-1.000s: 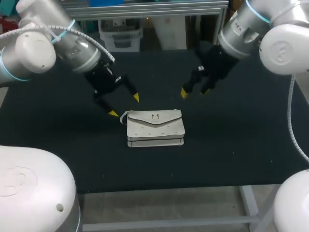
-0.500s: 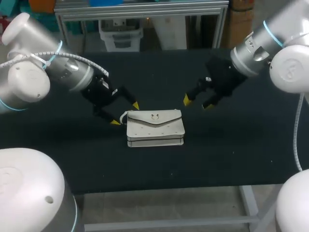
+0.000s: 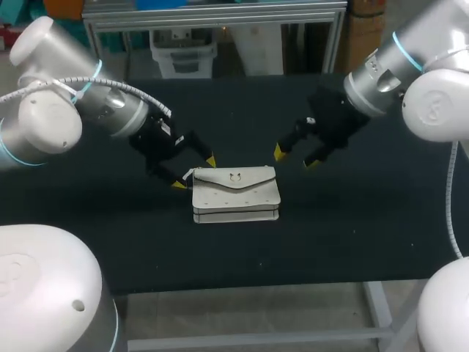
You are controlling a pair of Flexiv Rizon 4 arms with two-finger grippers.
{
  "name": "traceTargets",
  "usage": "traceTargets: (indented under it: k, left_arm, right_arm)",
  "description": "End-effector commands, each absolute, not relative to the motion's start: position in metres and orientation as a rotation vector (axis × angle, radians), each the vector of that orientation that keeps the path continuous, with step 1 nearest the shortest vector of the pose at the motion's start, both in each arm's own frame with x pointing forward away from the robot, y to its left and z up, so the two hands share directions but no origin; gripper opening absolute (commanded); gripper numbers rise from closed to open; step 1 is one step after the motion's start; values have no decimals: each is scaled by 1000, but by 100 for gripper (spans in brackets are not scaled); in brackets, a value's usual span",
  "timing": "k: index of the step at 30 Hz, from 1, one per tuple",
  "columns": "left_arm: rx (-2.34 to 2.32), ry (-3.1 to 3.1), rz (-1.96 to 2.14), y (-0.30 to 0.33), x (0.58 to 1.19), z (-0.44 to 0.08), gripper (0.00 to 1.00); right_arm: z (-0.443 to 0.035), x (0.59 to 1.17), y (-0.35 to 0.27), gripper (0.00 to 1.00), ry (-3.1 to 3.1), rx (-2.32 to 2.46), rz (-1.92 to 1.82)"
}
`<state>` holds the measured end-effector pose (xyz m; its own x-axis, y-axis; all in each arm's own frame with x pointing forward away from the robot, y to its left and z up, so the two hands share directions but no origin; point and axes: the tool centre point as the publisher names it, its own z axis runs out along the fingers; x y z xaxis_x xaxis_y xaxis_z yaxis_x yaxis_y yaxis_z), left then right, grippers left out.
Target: Pick up the bag, open it, inspect its contents, close it, and place it on the opposite side
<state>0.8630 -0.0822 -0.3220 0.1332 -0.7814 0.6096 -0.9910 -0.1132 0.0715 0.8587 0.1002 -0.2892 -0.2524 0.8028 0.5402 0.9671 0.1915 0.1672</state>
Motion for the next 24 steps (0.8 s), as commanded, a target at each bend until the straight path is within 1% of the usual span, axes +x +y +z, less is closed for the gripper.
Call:
traceTargets:
  k: [1,12,24]
  left_arm:
    - [1923,-1705,656,-80,860,-332,100]
    - [1906,-1660,675,-77,863,-339,100]
    - [1837,-1613,695,-85,865,-349,100]
  right_arm:
    - [-300,860,119,100,-2069,-1816,-650]
    - [-321,855,117,100,-1698,-2027,-631]
    - [-349,856,124,100,-1469,-2068,-596]
